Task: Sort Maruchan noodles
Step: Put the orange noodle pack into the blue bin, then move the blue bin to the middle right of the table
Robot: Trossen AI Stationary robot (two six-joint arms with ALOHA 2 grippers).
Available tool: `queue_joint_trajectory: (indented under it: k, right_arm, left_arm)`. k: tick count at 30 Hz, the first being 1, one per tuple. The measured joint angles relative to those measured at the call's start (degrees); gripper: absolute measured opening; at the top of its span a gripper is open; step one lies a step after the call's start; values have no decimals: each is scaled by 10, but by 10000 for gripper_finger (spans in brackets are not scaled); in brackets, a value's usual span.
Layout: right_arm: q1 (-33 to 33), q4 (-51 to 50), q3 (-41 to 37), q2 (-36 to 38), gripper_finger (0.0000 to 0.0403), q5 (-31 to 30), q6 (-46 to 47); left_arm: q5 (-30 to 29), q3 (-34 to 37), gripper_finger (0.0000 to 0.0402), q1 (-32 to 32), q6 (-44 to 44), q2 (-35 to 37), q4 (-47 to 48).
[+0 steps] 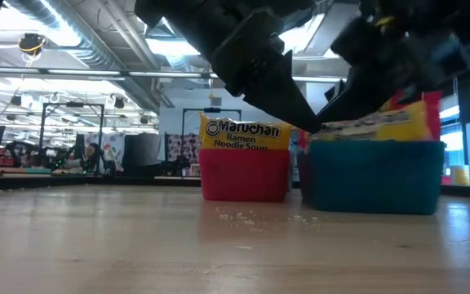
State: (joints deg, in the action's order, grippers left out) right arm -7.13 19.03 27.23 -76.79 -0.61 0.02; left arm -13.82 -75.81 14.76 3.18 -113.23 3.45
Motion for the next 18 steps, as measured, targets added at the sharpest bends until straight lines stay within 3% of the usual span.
queue_joint_trajectory:
  k: [7, 14, 18]
  right_arm:
    - [-8, -134, 64, 81, 1, 47, 13]
    - [-63, -166, 74, 102, 1, 45, 39]
    - [-96, -192, 73, 102, 1, 1, 41]
  left_arm:
    - [-5, 0, 16, 4, 0, 0, 6]
    - [5, 0, 16, 9, -33, 7, 45]
    - [48, 0, 16, 7, -57, 7, 52]
